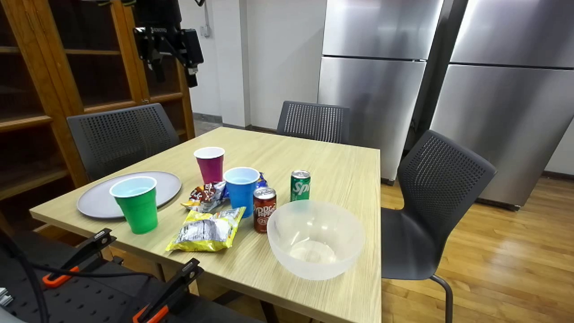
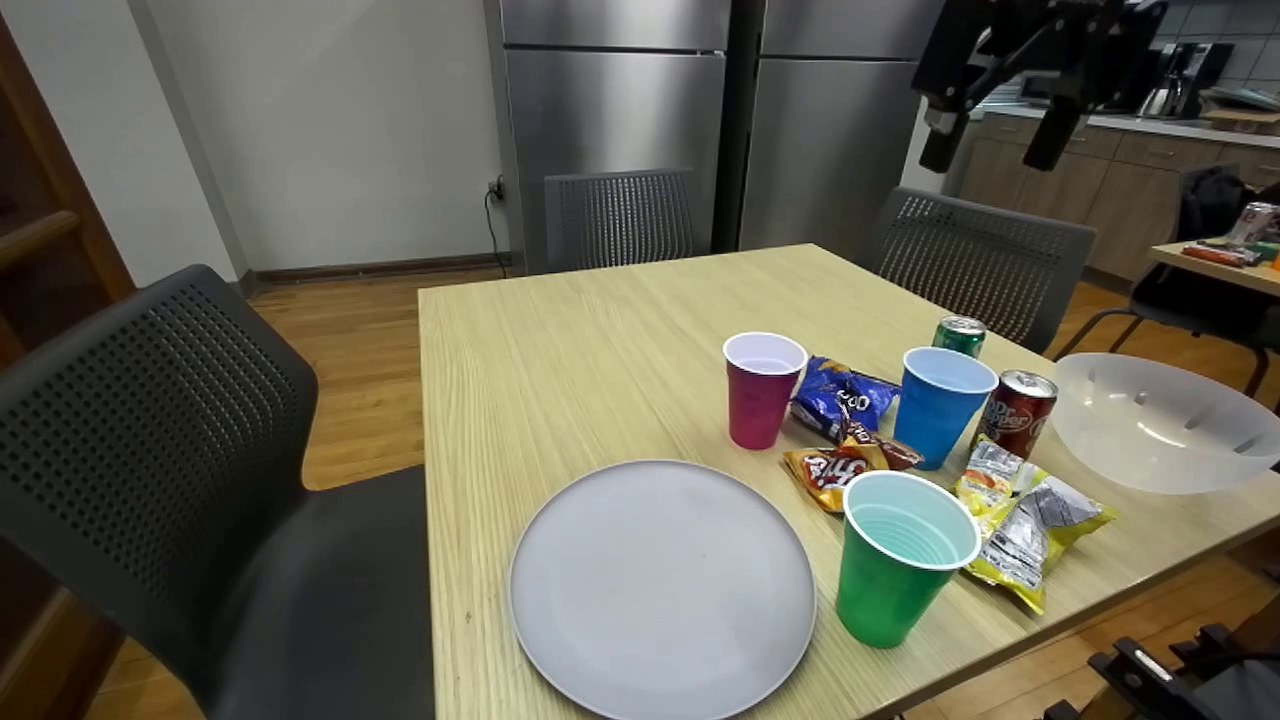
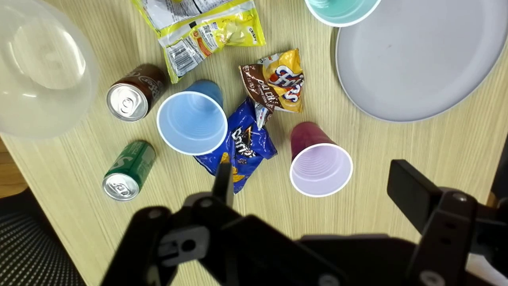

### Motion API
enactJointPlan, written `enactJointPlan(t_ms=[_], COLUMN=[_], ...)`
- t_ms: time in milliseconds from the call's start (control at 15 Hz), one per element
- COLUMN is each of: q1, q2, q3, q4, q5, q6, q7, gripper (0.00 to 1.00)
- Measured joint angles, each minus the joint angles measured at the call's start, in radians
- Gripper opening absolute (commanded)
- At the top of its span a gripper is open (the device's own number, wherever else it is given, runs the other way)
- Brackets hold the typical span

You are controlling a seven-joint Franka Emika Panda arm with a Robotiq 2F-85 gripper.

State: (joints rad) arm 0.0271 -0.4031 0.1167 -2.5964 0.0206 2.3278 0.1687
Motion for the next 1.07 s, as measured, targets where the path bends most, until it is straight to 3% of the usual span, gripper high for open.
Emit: enactJointPlan(t_ms=[533,1067], q1=[0.0,0.0], q2=[0.022,0.19], q3=[0.001,0.01], q4=[0.0,0.05], q5=[0.0,-0.04], q6=[0.047,0.156], q7=[0.0,0.048], gripper=[1.0,1.0])
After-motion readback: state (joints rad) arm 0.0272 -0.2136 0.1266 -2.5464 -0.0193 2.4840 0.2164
